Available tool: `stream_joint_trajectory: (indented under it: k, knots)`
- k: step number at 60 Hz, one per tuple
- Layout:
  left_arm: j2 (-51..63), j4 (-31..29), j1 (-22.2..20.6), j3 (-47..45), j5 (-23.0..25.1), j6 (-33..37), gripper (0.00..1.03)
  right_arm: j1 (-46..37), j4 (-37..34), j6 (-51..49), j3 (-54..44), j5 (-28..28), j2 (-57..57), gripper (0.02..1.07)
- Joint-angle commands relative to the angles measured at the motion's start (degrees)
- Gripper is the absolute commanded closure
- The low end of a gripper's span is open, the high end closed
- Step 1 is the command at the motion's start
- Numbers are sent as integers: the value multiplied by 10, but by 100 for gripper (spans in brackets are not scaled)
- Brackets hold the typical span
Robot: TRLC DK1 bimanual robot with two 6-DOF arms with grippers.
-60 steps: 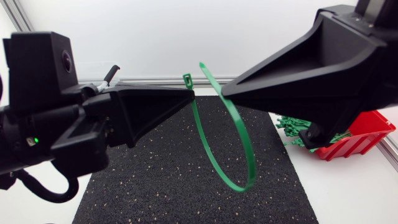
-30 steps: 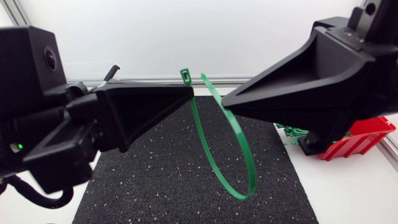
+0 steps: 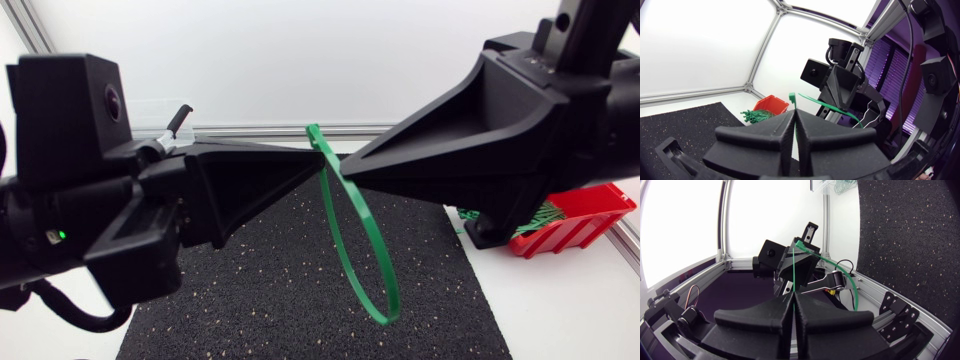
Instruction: Take a green cable tie from the red box, thread the tail through the head to close it, then place it in the transparent bin on the left.
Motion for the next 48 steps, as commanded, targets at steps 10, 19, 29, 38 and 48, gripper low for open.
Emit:
stream_joint_trajectory:
  k: [10, 19, 29, 38, 48]
  knots:
    - [9, 16, 3, 9, 6, 3, 99, 5, 10, 20, -17, -1, 6, 101]
    - [9, 16, 7, 12, 7, 3, 99, 5, 10, 20, -19, -1, 6, 101]
    - [5, 16, 13, 12, 13, 2, 99, 5, 13, 20, -21, -1, 6, 101]
    - [-1, 14, 13, 10, 16, 1, 99, 4, 16, 22, -22, 1, 5, 101]
    - [-12, 15, 14, 7, 15, 1, 99, 3, 17, 23, -23, 3, 1, 101]
